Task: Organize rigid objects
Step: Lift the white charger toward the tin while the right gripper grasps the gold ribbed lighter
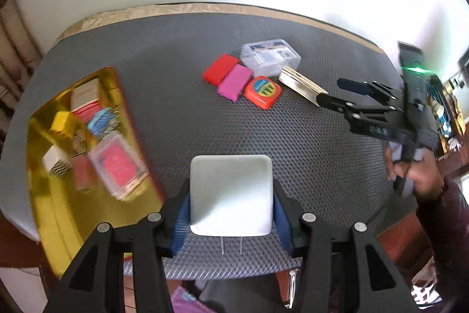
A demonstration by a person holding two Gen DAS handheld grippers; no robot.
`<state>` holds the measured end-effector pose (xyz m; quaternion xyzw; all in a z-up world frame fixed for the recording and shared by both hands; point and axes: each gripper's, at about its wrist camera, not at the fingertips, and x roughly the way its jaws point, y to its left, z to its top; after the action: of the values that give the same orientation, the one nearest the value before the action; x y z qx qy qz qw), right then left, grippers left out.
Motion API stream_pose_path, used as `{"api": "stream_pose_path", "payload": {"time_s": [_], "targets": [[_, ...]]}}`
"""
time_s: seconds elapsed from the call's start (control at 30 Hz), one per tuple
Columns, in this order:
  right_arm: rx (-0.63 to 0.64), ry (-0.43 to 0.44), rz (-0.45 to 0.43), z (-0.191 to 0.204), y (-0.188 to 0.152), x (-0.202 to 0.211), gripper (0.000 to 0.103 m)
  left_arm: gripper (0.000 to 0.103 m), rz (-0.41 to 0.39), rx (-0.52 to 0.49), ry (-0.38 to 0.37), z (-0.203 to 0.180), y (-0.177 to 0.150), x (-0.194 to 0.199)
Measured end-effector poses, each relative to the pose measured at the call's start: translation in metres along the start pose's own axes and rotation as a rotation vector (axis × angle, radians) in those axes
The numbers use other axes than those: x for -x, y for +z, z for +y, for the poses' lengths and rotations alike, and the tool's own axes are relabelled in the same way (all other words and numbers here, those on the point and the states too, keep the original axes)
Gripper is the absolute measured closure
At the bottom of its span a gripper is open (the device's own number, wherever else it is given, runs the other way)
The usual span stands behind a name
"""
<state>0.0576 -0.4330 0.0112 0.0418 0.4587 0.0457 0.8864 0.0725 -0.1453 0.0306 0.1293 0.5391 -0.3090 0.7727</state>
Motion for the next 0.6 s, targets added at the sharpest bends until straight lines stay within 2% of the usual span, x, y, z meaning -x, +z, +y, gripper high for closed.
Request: {"api": "stream_pose_path", "payload": {"time_s": [0.1, 0.17, 0.23, 0.4, 0.47, 0.53, 0.6], "targets": [[0.045, -0.03, 0.037, 0.003, 0.01, -0.015, 0.03, 0.052, -0.014, 0.033, 0.009, 0.012, -0.007, 0.015], [0.051, -0.037, 0.075, 0.002, 0.015, -0.027, 0.043, 0.052, -0.023, 0.061, 0.021, 0.022, -0.012, 0.025], [0.058, -0.046, 0.109, 0.001, 0.017, -0.04, 0.043, 0.052, -0.03, 0.084, 0.029, 0.032, -0.016, 0.034], [0.101, -0.046, 0.16, 0.007, 0.022, -0.06, 0.059, 0.052, -0.047, 0.137, 0.083, 0.056, -0.027, 0.051], [0.107, -0.05, 0.169, 0.007, 0.024, -0.06, 0.083, 0.052, -0.05, 0.171, 0.11, 0.069, -0.032, 0.055], [0.114, -0.077, 0.175, 0.011, 0.026, -0.059, 0.084, 0.053, -0.05, 0.207, 0.133, 0.084, -0.038, 0.058], [0.101, -0.068, 0.181, 0.011, 0.024, -0.058, 0.085, 0.053, -0.046, 0.232, 0.145, 0.097, -0.041, 0.06]]}}
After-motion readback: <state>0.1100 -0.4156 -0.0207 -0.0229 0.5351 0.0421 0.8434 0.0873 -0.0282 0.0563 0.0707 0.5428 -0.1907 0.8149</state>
